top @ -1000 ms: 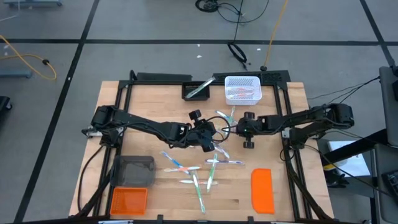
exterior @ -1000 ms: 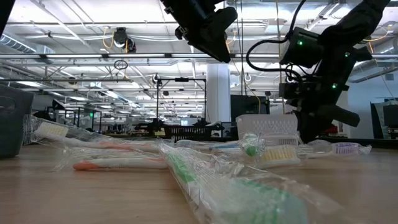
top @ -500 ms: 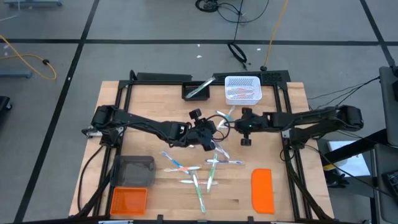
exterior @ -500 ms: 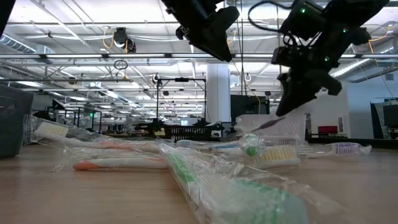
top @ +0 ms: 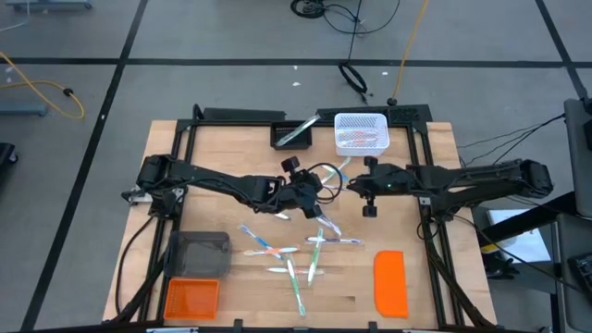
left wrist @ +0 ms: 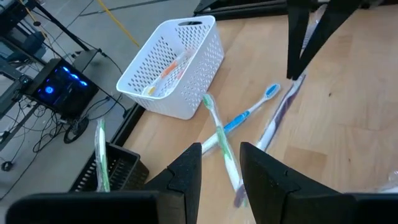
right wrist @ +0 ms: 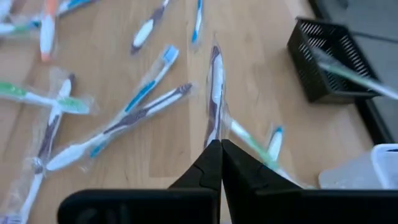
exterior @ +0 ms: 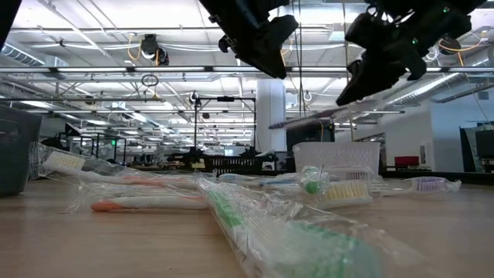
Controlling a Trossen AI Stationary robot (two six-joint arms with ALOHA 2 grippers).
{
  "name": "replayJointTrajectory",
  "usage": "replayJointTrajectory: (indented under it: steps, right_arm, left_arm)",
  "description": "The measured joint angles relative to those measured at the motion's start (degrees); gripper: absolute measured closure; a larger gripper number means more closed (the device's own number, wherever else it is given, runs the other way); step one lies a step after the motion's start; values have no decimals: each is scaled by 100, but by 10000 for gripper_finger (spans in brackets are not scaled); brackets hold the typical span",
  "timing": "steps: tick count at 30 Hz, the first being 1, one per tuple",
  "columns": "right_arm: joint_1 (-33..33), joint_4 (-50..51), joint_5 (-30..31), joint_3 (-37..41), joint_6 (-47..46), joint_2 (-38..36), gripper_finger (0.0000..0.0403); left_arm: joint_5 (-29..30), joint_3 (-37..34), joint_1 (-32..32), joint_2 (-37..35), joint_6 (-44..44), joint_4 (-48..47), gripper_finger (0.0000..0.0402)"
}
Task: Pick & Place Toothbrushes
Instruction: Put the violet toothbrush into the transparent bin
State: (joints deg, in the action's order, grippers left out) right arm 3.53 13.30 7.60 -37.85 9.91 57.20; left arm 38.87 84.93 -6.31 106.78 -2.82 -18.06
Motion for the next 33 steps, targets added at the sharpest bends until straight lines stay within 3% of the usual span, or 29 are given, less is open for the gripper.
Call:
replayJointTrajectory:
  steps: [3, 10, 23, 27, 33]
  right_arm:
    - [0, -155, -13, 0, 29, -178, 403]
    - [-2, -410, -26, -1, 125, -379, 403]
    - [-429, -771, -37, 0, 144, -371, 403]
    - [-442, -881, -35, 0, 149, -371, 403]
    - [-442, -883, -29, 0, 149, -371, 403]
  left_arm:
    - [-107, 0, -4, 0, 195, 83, 289]
    - [-1002, 0, 27, 0, 475, 198, 289]
    - [-1063, 0, 79, 0, 719, 131, 289]
    - [-1517, 0, 79, 0, 685, 77, 288]
    - [-1575, 0, 79, 0, 615, -114, 288]
